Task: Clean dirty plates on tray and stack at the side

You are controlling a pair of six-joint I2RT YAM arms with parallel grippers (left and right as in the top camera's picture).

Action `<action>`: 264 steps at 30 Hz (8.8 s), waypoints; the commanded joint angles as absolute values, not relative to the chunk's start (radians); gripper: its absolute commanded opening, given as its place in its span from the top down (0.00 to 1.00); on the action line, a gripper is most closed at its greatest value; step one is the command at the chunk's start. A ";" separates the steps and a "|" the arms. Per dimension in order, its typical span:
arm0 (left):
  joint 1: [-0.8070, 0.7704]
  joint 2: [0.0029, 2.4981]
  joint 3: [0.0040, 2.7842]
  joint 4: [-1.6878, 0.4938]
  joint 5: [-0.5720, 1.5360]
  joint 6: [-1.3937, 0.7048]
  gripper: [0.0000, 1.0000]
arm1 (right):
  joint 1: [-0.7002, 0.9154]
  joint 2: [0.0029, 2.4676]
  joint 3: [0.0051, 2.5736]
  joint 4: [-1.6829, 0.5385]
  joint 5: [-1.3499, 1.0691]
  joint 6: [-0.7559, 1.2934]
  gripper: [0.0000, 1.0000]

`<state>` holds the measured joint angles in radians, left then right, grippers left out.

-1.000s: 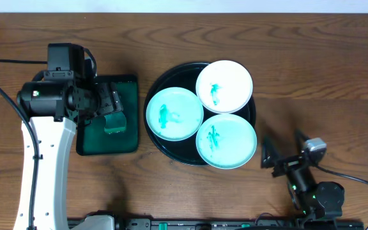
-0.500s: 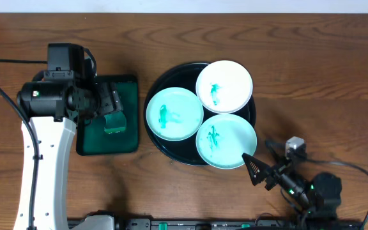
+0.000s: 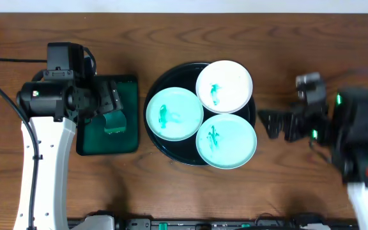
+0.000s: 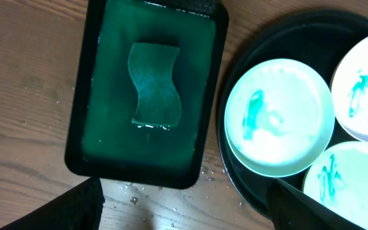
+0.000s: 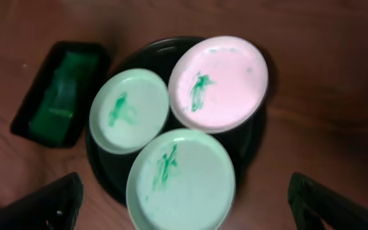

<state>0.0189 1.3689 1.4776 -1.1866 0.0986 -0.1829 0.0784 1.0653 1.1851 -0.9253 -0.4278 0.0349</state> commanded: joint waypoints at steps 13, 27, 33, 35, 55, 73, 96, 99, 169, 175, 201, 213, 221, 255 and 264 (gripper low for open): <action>0.020 1.365 1.495 -1.188 0.097 -0.185 0.18 | 0.286 1.964 2.105 -1.532 -0.285 -0.001 0.01; 0.020 1.365 1.495 -1.188 0.098 -0.185 0.18 | 0.448 2.135 2.139 -1.409 -0.417 0.056 0.01; 0.020 1.365 1.495 -1.188 0.097 -0.184 0.18 | 0.472 2.135 2.113 -1.388 -0.319 0.323 0.16; 0.020 1.365 1.495 -1.188 0.097 -0.184 0.18 | 0.485 2.135 2.075 -1.383 -0.291 0.340 0.19; 0.020 1.365 1.495 -1.188 0.097 -0.184 0.18 | 0.544 2.135 1.621 -0.980 -0.296 0.452 0.38; 0.020 1.365 1.495 -1.188 0.098 -0.185 0.18 | 0.551 2.136 1.478 -0.756 -0.288 0.513 0.99; 0.025 1.480 1.493 -1.113 0.002 -0.184 0.37 | 0.551 2.136 1.477 -0.782 -0.288 0.481 0.99; 0.027 1.581 1.493 -1.105 0.003 -0.184 0.40 | 0.551 2.136 1.477 -0.782 -0.289 0.481 0.99; 0.061 1.654 1.387 -0.965 0.072 -0.197 0.93 | 0.551 2.136 1.477 -0.864 -0.288 0.406 0.99; 0.029 1.647 1.386 -0.970 0.098 -0.200 0.93 | 0.551 2.136 1.477 -0.859 -0.289 0.406 0.99; 0.029 1.682 1.365 -0.947 0.068 -0.212 0.93 | 0.551 2.136 1.477 -0.856 -0.289 0.406 0.99; -0.021 1.739 1.371 -0.872 0.439 -0.220 0.93 | 0.551 2.136 1.477 -0.856 -0.296 0.405 0.99; -0.197 1.785 1.371 -0.849 0.364 -0.288 0.93 | 0.551 2.136 1.477 -0.857 -0.297 0.403 0.99; -0.410 2.119 1.371 -0.746 0.561 -0.296 0.93 | 0.551 2.136 1.477 -0.883 -0.323 0.395 0.99; -0.263 2.119 1.371 -0.942 -0.096 -0.520 0.93 | 0.551 2.136 1.477 -0.882 -0.323 0.395 0.99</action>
